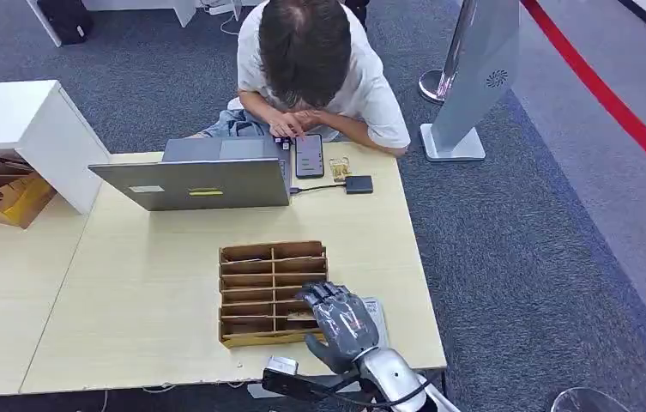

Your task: Pass the card to the sensor for recognition and then transmit it.

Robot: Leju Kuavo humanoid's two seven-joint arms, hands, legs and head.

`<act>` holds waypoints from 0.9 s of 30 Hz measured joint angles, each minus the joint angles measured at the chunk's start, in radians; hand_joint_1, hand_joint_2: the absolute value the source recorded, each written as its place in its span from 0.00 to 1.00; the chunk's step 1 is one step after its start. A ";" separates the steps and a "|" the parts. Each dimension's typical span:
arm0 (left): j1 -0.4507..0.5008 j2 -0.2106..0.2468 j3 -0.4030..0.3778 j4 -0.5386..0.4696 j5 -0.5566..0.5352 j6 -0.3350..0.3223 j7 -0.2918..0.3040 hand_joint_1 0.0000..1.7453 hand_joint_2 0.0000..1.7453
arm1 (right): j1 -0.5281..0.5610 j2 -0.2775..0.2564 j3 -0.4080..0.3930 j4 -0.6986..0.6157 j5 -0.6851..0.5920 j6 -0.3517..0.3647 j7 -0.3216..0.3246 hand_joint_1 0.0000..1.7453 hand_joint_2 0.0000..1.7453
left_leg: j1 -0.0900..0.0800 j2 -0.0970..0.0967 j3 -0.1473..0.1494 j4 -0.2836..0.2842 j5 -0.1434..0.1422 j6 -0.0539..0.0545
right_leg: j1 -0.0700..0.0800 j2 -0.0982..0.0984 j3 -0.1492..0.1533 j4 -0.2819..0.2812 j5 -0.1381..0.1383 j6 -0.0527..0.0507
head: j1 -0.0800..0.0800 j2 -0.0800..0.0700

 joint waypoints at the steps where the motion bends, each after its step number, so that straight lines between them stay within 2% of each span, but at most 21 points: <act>1: 0.000 0.000 0.000 0.000 0.000 0.000 0.000 0.00 1.00 | 0.000 0.000 0.000 0.000 0.000 0.000 0.000 0.33 1.00 | 0.000 0.000 0.000 0.000 0.000 0.000 | 0.000 0.000 0.000 0.000 0.000 0.000 | 0.000 0.000; 27: 0.000 -0.003 0.000 0.000 -0.002 0.011 0.000 0.00 1.00 | 0.000 0.000 0.000 0.000 0.000 0.000 -0.001 0.36 1.00 | 0.000 0.000 0.000 0.000 0.000 0.000 | 0.000 0.000 0.000 0.000 0.000 0.000 | 0.000 0.000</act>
